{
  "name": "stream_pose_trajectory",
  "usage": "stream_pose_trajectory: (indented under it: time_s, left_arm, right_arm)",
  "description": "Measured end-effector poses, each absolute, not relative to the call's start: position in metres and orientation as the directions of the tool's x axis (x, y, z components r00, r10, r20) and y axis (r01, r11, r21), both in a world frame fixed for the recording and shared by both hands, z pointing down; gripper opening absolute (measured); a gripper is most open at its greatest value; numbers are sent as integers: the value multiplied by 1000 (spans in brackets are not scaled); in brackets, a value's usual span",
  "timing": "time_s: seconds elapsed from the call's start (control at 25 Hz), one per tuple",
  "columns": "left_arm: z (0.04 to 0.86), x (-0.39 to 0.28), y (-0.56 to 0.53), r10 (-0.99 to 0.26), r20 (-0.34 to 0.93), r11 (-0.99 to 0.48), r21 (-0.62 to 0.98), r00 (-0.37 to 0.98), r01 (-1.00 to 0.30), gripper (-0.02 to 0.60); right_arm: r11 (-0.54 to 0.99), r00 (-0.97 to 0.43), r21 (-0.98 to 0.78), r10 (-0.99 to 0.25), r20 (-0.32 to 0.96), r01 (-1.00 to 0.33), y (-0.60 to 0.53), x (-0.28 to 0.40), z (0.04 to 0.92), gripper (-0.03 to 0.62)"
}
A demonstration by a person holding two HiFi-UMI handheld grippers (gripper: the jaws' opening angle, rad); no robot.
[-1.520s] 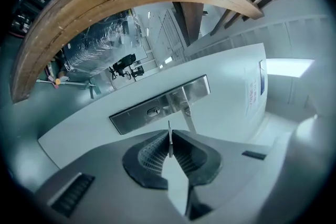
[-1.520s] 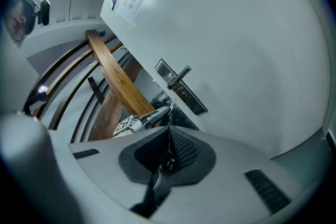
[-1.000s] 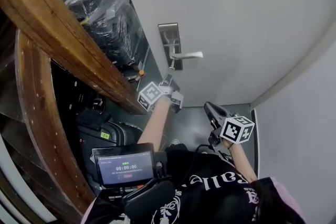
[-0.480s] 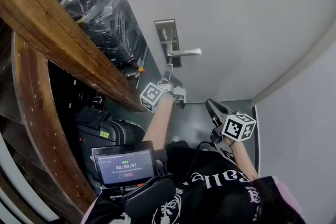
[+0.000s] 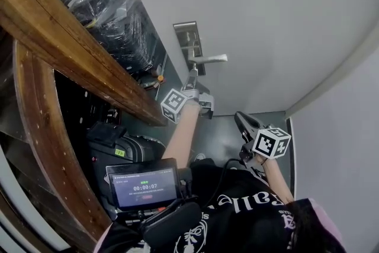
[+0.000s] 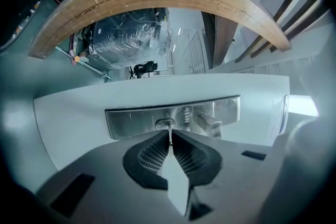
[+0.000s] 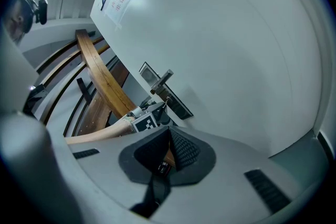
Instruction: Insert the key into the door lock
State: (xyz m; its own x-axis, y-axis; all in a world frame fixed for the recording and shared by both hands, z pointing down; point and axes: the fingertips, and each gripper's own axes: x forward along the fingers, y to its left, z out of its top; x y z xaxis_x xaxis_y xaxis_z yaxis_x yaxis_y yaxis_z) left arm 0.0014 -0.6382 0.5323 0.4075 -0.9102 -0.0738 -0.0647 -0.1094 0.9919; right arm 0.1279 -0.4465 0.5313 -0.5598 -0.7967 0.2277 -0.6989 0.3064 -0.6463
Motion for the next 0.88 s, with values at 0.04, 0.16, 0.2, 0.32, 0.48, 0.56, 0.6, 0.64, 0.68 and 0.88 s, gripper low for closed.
stream_pose_trajectory:
  time_s: [0.04, 0.16, 0.2, 0.32, 0.48, 0.56, 0.6, 0.64, 0.68, 0.88]
  left_arm:
    - [533, 2, -642, -913, -68, -105, 992, 402, -69, 25]
    - [534, 3, -655, -918, -50, -90, 992, 393, -85, 25]
    - [534, 4, -658, -920, -45, -86, 992, 390, -88, 25]
    - [536, 5, -663, -924, -58, -95, 992, 378, -79, 25]
    - [535, 7, -664, -891, -53, -172, 958, 450, -228, 26]
    - [533, 12, -660, -855, -27, -233, 912, 517, -338, 46]
    - [532, 14, -657, -837, -18, -262, 891, 547, -370, 62]
    - [531, 15, -653, -819, -12, -286, 875, 573, -391, 64]
    - [531, 17, -647, -803, -7, -309, 860, 596, -407, 63]
    - [552, 33, -579, -671, 75, -456, 742, 737, -491, 44]
  right_arm:
    - [306, -561, -646, -796, 230, -699, -446, 127, 533, 20]
    - [306, -563, -646, -793, 234, -699, -445, 124, 536, 20]
    - [304, -562, -647, -793, 235, -700, -445, 123, 537, 20]
    - [301, -556, -644, -797, 236, -703, -445, 124, 539, 19]
    - [308, -560, -642, -796, 230, -702, -444, 120, 540, 20]
    - [319, -569, -640, -790, 228, -699, -442, 118, 539, 20]
    - [325, -575, -639, -786, 227, -697, -442, 117, 537, 19]
    - [332, -581, -639, -782, 226, -694, -441, 116, 535, 20]
    - [337, -587, -638, -778, 225, -692, -441, 116, 533, 20]
    - [384, -621, -614, -749, 229, -690, -428, 110, 534, 20]
